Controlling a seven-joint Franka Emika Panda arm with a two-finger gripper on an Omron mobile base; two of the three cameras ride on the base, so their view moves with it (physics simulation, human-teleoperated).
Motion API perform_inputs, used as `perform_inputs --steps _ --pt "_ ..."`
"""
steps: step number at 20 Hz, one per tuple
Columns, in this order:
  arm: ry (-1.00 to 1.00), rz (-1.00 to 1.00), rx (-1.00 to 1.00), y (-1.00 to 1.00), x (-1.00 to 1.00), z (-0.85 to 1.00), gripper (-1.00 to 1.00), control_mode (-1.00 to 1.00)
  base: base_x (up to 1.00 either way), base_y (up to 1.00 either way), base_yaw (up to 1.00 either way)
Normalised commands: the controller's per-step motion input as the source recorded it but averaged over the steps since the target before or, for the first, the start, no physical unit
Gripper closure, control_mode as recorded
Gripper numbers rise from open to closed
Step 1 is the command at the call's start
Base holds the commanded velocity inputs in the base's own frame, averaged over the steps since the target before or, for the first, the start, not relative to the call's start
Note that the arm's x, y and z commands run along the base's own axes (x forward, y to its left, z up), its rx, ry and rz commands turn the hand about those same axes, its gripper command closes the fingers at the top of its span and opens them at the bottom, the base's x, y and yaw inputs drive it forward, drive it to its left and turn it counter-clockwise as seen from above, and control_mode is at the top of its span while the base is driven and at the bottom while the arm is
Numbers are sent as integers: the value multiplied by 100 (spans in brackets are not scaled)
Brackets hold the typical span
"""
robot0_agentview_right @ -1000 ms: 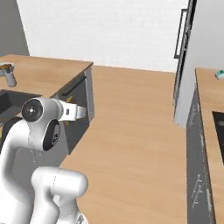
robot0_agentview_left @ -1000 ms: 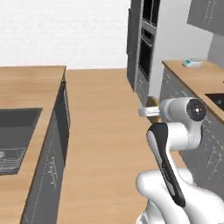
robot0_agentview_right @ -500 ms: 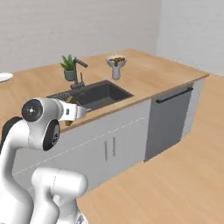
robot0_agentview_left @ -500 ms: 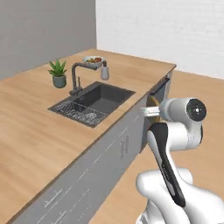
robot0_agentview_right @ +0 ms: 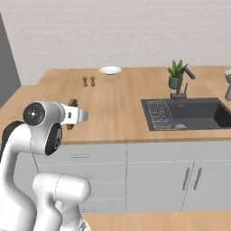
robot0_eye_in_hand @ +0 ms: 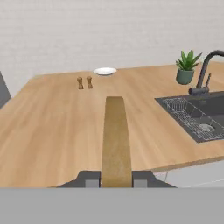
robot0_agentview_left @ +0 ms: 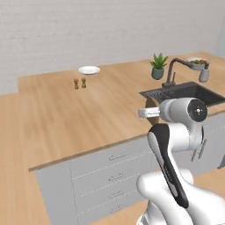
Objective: Start the toaster. Once the lever pops up, take the bread to the plate on the dining counter.
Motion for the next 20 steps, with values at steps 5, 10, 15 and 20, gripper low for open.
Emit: perform_inputs --steps 5,10,15,20 --pt "0 0 0 0 0 0 100 100 -2 100 25" --pt "0 0 0 0 0 0 100 100 0 100 7" --pt "0 0 0 0 0 0 100 100 5 100 0" --pt "0 0 0 0 0 0 100 100 47 100 0"
